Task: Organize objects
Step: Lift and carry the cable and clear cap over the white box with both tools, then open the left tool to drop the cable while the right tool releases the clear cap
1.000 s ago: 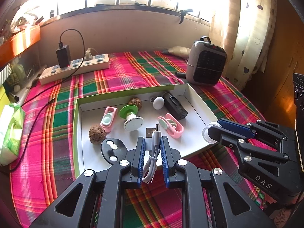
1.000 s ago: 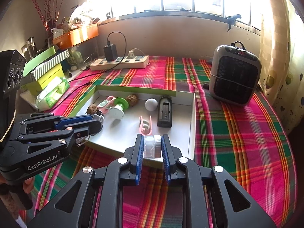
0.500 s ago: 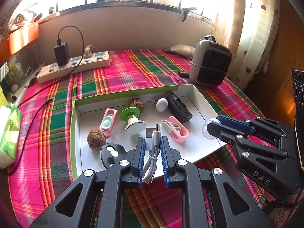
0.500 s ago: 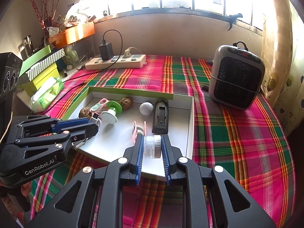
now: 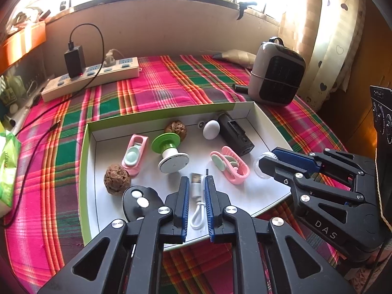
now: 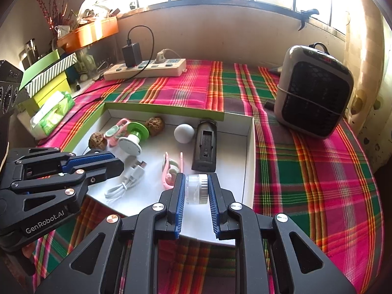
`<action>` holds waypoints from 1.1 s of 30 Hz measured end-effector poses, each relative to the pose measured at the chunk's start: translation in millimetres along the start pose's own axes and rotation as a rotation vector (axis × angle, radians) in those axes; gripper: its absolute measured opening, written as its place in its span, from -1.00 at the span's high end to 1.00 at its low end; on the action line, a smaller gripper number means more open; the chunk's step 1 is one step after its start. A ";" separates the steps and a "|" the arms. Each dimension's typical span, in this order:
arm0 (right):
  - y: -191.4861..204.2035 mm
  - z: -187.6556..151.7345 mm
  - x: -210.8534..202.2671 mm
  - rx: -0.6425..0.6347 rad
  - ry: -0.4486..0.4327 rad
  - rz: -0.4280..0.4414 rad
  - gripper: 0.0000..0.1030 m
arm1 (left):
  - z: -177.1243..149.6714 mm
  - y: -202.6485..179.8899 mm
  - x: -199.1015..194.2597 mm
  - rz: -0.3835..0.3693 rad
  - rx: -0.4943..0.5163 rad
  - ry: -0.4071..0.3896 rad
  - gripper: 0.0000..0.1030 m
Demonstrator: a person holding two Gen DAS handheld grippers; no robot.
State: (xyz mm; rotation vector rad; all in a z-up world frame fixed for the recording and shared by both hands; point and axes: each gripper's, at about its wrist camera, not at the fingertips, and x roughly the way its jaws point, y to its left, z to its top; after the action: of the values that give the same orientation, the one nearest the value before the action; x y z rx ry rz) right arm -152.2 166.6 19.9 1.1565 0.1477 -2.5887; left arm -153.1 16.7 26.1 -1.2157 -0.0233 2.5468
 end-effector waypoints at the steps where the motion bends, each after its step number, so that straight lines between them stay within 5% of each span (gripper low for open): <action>1: -0.6 -0.4 1.7 0.001 0.005 0.000 0.61 | -0.3 0.5 1.7 0.001 -0.003 0.005 0.78; 33: -2.0 -4.9 18.3 -0.002 0.040 -0.006 0.61 | -5.1 0.5 7.6 0.016 -0.020 0.023 0.75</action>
State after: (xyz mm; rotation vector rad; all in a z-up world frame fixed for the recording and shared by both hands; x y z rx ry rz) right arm -160.9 165.3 3.0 1.2087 0.1632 -2.5711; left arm -153.9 17.8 17.0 -1.2579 -0.0335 2.5515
